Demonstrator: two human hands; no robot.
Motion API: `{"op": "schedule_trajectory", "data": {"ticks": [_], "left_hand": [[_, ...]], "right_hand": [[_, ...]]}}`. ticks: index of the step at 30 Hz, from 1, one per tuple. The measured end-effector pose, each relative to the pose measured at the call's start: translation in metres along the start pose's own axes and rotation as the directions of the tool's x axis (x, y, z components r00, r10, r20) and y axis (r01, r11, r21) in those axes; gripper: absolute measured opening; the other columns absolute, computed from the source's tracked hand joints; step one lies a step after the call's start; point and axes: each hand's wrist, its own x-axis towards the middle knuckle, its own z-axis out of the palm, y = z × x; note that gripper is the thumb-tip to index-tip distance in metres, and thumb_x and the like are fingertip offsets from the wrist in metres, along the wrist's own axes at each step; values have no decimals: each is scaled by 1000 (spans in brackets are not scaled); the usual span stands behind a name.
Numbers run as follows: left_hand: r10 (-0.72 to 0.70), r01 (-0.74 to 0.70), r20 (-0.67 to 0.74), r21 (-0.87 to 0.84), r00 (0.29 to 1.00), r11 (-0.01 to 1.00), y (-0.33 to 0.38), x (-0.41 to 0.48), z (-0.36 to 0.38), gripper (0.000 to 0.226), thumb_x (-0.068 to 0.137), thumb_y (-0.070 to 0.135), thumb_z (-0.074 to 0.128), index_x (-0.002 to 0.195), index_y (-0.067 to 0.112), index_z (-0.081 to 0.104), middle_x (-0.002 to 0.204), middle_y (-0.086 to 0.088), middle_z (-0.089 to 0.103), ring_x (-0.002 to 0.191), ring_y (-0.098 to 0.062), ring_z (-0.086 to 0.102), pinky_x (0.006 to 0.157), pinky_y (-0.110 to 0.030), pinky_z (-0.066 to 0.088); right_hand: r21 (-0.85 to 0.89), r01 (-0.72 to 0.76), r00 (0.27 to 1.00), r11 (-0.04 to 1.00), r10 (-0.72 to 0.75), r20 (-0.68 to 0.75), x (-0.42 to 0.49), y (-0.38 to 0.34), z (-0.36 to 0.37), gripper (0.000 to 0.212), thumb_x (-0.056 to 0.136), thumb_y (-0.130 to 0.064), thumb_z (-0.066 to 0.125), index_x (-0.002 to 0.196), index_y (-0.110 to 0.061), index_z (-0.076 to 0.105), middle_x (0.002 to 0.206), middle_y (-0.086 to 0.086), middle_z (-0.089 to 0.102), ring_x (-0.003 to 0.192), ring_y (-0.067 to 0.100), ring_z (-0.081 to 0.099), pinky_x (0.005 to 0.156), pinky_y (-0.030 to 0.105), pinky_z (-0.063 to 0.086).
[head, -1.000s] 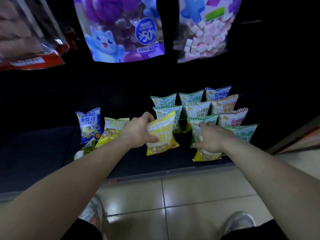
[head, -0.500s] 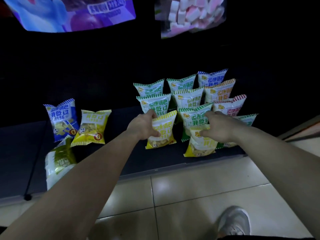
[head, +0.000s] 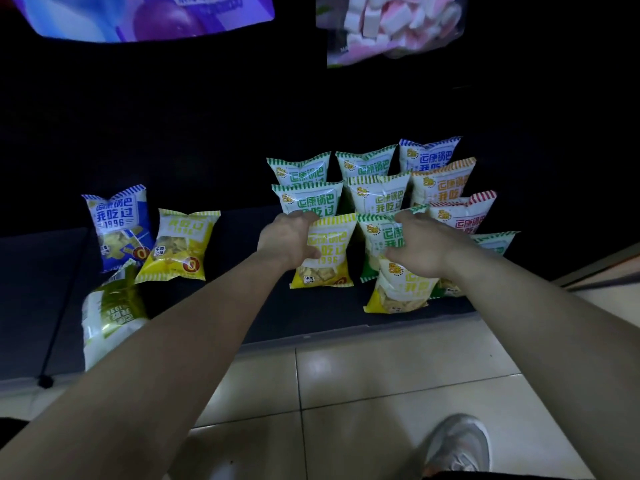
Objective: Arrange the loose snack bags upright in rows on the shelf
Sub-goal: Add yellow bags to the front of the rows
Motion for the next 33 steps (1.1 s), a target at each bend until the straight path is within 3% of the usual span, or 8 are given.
{"op": "schedule_trajectory", "data": {"ticks": [9,18,24,29,33], "left_hand": [[23,-11,-97,126,995,992,7,-9,7,77,81,50,72,144,25,36,139,-3,47,127,-26,42,100,-41,40],[30,-27,-24,130,999,991,-4,-51,-51,83,83,50,70,150,23,30,147,-4,39,134,-26,36,106,-44,40],[-26,9,72,232,997,973,-50,-135,-116,82,86,54,65,152,25,27,150,-2,36,135,-25,37,105,-42,41],[-101,96,19,184,995,978,-108,-204,-155,71,85,53,67,145,27,39,144,1,42,129,-22,45,100,-42,45],[-199,189,58,143,978,972,-160,-240,-148,78,81,53,71,147,27,38,148,-2,41,130,-25,46,102,-41,45]], "right_hand": [[-46,-15,1000,999,15,-7,-7,-2,-3,81,94,-54,53,156,-20,15,158,9,29,139,32,38,103,48,42],[-87,28,999,996,-31,-41,-26,-30,-12,78,94,-50,54,155,-16,19,160,11,25,138,34,39,100,46,44],[-109,113,990,988,-121,-74,-52,-77,-20,73,94,-48,54,153,-16,25,152,12,34,126,34,49,89,43,49],[-182,191,968,964,-216,-126,-68,-127,-24,74,96,-49,53,155,-18,21,158,10,29,133,34,45,100,47,45],[-168,254,957,952,-273,-100,-72,-172,-11,71,96,-48,53,154,-18,24,153,9,35,129,33,48,94,44,47]]}}
